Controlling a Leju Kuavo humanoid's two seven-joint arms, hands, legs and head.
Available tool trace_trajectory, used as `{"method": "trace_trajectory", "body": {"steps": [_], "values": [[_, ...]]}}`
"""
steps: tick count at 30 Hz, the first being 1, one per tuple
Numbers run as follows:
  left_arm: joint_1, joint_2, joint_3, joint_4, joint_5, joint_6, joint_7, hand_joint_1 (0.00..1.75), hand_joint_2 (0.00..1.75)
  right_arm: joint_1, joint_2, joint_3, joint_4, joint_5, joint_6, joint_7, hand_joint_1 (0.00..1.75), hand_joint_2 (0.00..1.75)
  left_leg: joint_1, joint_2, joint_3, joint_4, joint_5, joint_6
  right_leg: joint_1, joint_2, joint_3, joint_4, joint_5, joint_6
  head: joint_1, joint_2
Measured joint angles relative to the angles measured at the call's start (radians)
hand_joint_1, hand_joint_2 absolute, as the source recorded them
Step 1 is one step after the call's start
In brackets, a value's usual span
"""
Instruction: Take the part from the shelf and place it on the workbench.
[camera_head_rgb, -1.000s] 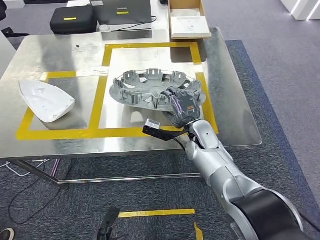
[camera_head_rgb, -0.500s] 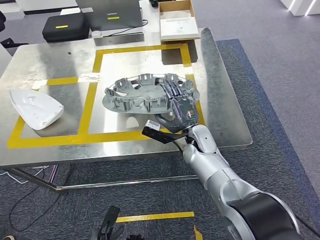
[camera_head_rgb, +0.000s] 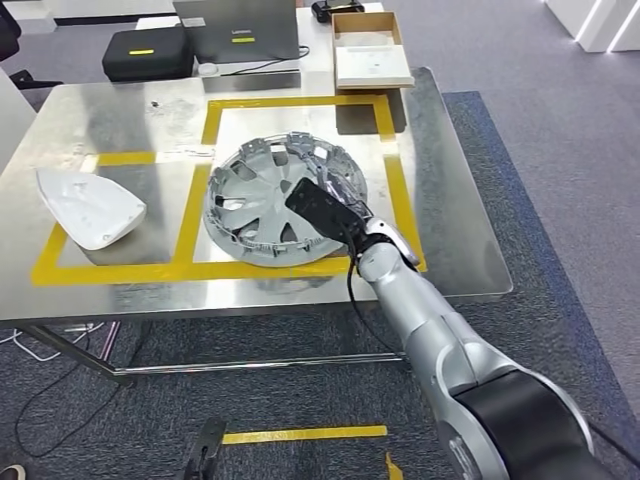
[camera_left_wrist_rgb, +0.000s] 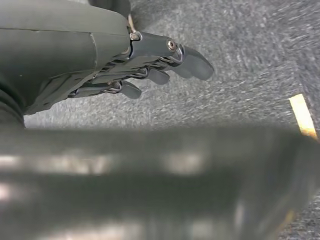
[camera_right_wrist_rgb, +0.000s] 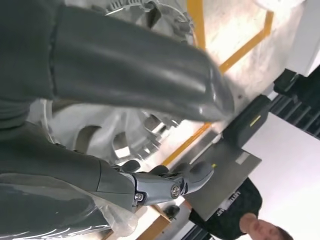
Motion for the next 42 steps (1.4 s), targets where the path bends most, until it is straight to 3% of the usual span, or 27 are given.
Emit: {"method": "trace_trajectory", "body": {"steps": [1, 3, 4, 7, 8, 10, 12, 13, 14, 15, 18, 20, 22, 23, 25, 27, 28, 29, 30, 32, 34, 35, 37, 38, 39, 42], "values": [[0.0, 0.002, 0.003, 0.0, 0.003, -0.001, -0.001, 0.0, 0.0, -0.015, 0.003, 0.003, -0.004, -0.015, 0.01, 0.01, 0.0, 0.0, 0.006, 0.0, -0.008, 0.01, 0.001, -0.007, -0.007, -0.004, 0.04, -0.07, 0.024, 0.015, 0.0, 0.0], [-0.001, 0.006, 0.011, 0.0, 0.007, -0.003, -0.002, 0.0, 0.0, -0.045, 0.011, 0.004, -0.012, -0.05, 0.024, 0.015, 0.0, 0.0, 0.013, -0.001, -0.025, 0.031, 0.004, -0.023, -0.011, -0.002, 0.098, -0.167, 0.05, 0.022, 0.003, 0.0], [0.0, 0.009, 0.015, 0.0, 0.009, -0.004, -0.003, 0.0, 0.0, -0.056, 0.015, 0.004, -0.015, -0.066, 0.031, 0.013, 0.0, 0.0, 0.013, -0.002, -0.031, 0.038, 0.008, -0.031, -0.009, 0.003, 0.107, -0.181, 0.049, 0.016, 0.004, 0.0], [0.005, 0.014, 0.022, 0.0, 0.014, -0.004, -0.004, 0.0, 0.0, -0.068, 0.02, 0.004, -0.023, -0.095, 0.055, -0.003, 0.0, 0.0, 0.016, -0.004, -0.04, 0.047, 0.011, -0.047, -0.005, 0.007, 0.094, -0.174, 0.057, -0.021, 0.002, 0.0], [0.007, 0.016, 0.025, 0.0, 0.015, -0.005, -0.004, 0.0, 0.0, -0.068, 0.021, 0.004, -0.026, -0.1, 0.06, -0.009, 0.0, 0.0, 0.018, -0.005, -0.047, 0.064, -0.011, -0.051, -0.005, 0.006, 0.087, -0.174, 0.065, -0.032, 0.001, 0.0], [0.009, 0.018, 0.03, 0.0, 0.017, -0.005, -0.006, 0.0, 0.0, -0.069, 0.024, 0.004, -0.035, -0.105, 0.065, -0.02, 0.0, 0.0, 0.019, -0.005, -0.074, 0.16, -0.1, -0.055, -0.004, 0.005, 0.072, -0.175, 0.082, -0.048, -0.002, 0.0], [0.011, 0.02, 0.036, 0.0, 0.022, -0.006, -0.012, 0.0, 0.0, -0.06, 0.026, 0.005, -0.05, -0.114, 0.06, -0.041, 0.0, 0.0, 0.018, -0.005, -0.1, 0.297, -0.184, -0.056, 0.002, 0.004, 0.054, -0.174, 0.097, -0.053, -0.004, 0.0], [0.013, 0.021, 0.039, 0.0, 0.026, -0.006, -0.018, 0.0, 0.0, -0.048, 0.026, 0.006, -0.067, -0.123, 0.052, -0.057, 0.0, 0.0, 0.018, -0.006, -0.098, 0.337, -0.2, -0.054, 0.005, 0.004, 0.046, -0.174, 0.104, -0.054, -0.004, 0.0], [0.016, 0.023, 0.043, 0.0, 0.031, -0.005, -0.024, 0.0, 0.0, -0.029, 0.025, 0.007, -0.095, -0.135, 0.043, -0.074, 0.0, 0.0, 0.017, -0.006, -0.08, 0.339, -0.198, -0.05, 0.007, 0.003, 0.039, -0.174, 0.11, -0.054, -0.004, 0.0], [0.02, 0.025, 0.046, 0.0, 0.036, -0.004, -0.032, 0.0, 0.0, -0.001, 0.025, 0.01, -0.139, -0.154, 0.036, -0.09, 0.0, 0.0, 0.016, -0.006, -0.043, 0.3, -0.181, -0.045, 0.009, 0.003, 0.033, -0.173, 0.115, -0.053, -0.004, 0.0], [0.034, 0.032, 0.064, 0.0, 0.055, 0.003, -0.054, 0.0, 0.0, 0.118, 0.017, 0.03, -0.323, -0.232, 0.026, -0.112, 0.0, 0.0, 0.009, -0.013, 0.095, 0.102, -0.143, -0.026, 0.014, 0.004, 0.022, -0.174, 0.128, -0.045, -0.003, 0.0], [0.045, 0.037, 0.08, 0.0, 0.072, 0.007, -0.07, 0.0, 0.0, 0.224, 0.001, 0.051, -0.457, -0.279, 0.016, -0.121, 0.0, 0.0, 0.003, -0.016, 0.123, 0.053, -0.145, -0.021, 0.014, 0.002, 0.021, -0.177, 0.137, -0.034, -0.003, 0.0], [0.059, 0.041, 0.097, 0.0, 0.089, 0.007, -0.089, 0.0, 0.0, 0.335, -0.021, 0.065, -0.569, -0.305, -0.01, -0.141, 0.0, 0.0, 0.002, -0.014, 0.119, 0.042, -0.133, -0.016, 0.012, 0.001, 0.019, -0.179, 0.141, -0.02, -0.003, 0.0], [0.065, 0.043, 0.106, 0.0, 0.097, 0.006, -0.099, 0.0, 0.0, 0.388, -0.035, 0.068, -0.617, -0.309, -0.032, -0.154, 0.0, 0.0, 0.003, -0.012, 0.115, 0.036, -0.124, -0.01, 0.011, 0.001, 0.012, -0.17, 0.125, -0.014, -0.002, 0.0], [0.073, 0.046, 0.122, 0.0, 0.109, 0.003, -0.116, 0.0, 0.0, 0.493, -0.063, 0.068, -0.701, -0.316, -0.082, -0.181, 0.0, 0.0, 0.005, -0.009, 0.1, 0.027, -0.104, 0.003, 0.01, 0.001, -0.016, -0.098, 0.047, -0.006, 0.001, 0.0], [0.081, 0.048, 0.137, 0.0, 0.12, 0.002, -0.126, 0.0, 0.0, 0.6, -0.084, 0.057, -0.763, -0.325, -0.125, -0.208, 0.0, 0.0, 0.003, -0.01, 0.076, 0.026, -0.087, 0.01, 0.01, 0.001, -0.048, 0.027, -0.036, -0.001, 0.003, 0.0], [0.085, 0.049, 0.144, 0.0, 0.125, 0.002, -0.128, 0.0, 0.0, 0.654, -0.091, 0.046, -0.789, -0.33, -0.138, -0.223, 0.0, 0.0, 0.002, -0.01, 0.065, 0.027, -0.078, 0.01, 0.01, 0.001, -0.053, 0.071, -0.05, 0.0, 0.003, 0.0], [0.088, 0.05, 0.151, 0.0, 0.129, 0.002, -0.129, 0.0, 0.0, 0.708, -0.095, 0.033, -0.813, -0.338, -0.147, -0.236, 0.0, 0.0, 0.001, -0.01, 0.053, 0.028, -0.07, 0.01, 0.01, 0.001, -0.044, 0.087, -0.043, 0.001, 0.003, 0.0], [0.091, 0.05, 0.158, 0.0, 0.133, 0.002, -0.131, 0.0, 0.0, 0.758, -0.098, 0.015, -0.836, -0.348, -0.157, -0.246, 0.0, 0.0, 0.0, -0.01, 0.041, 0.029, -0.063, 0.009, 0.01, 0.001, -0.016, 0.065, -0.017, 0.0, 0.003, 0.0], [0.093, 0.05, 0.17, 0.0, 0.146, 0.0, -0.144, 0.0, 0.0, 0.841, -0.096, -0.031, -0.869, -0.371, -0.194, -0.257, 0.0, 0.0, -0.001, -0.01, 0.023, 0.034, -0.049, 0.004, 0.012, -0.004, 0.081, -0.055, 0.028, -0.004, 0.003, 0.0], [0.094, 0.048, 0.183, 0.0, 0.158, -0.003, -0.16, 0.0, 0.0, 0.907, -0.085, -0.1, -0.876, -0.376, -0.246, -0.272, 0.0, 0.0, -0.004, -0.01, 0.012, 0.041, -0.037, -0.004, 0.015, -0.009, 0.174, -0.186, 0.028, -0.012, 0.002, 0.0], [0.094, 0.046, 0.189, 0.0, 0.163, -0.002, -0.165, 0.0, 0.0, 0.933, -0.079, -0.139, -0.866, -0.37, -0.267, -0.282, 0.0, 0.0, -0.005, -0.009, 0.008, 0.042, -0.03, -0.009, 0.017, -0.01, 0.194, -0.22, 0.02, -0.016, 0.002, 0.0], [0.095, 0.044, 0.199, 0.0, 0.172, -0.001, -0.17, 0.0, 0.0, 0.968, -0.069, -0.224, -0.816, -0.355, -0.292, -0.302, 0.0, 0.0, -0.003, -0.008, 0.004, 0.041, -0.019, -0.02, 0.017, -0.01, 0.187, -0.235, 0.024, -0.026, 0.002, 0.0], [0.096, 0.044, 0.204, 0.0, 0.176, 0.0, -0.172, 0.0, 0.0, 0.975, -0.065, -0.271, -0.774, -0.35, -0.297, -0.308, 0.0, 0.0, -0.002, -0.009, -0.002, 0.049, -0.033, -0.025, 0.016, -0.011, 0.179, -0.236, 0.033, -0.034, 0.002, 0.0], [0.097, 0.043, 0.209, 0.0, 0.18, 0.002, -0.173, 0.0, 0.0, 0.977, -0.062, -0.321, -0.721, -0.345, -0.303, -0.311, 0.0, 0.0, 0.0, -0.01, -0.011, 0.072, -0.066, -0.031, 0.013, -0.013, 0.171, -0.238, 0.043, -0.043, 0.0, 0.0], [0.099, 0.042, 0.222, 0.0, 0.189, 0.007, -0.174, 0.0, 0.0, 0.955, -0.064, -0.477, -0.495, -0.315, -0.33, -0.313, 0.0, 0.0, 0.005, -0.011, -0.047, 0.239, -0.212, -0.042, 0.012, -0.018, 0.142, -0.237, 0.075, -0.054, -0.003, 0.0]]}}
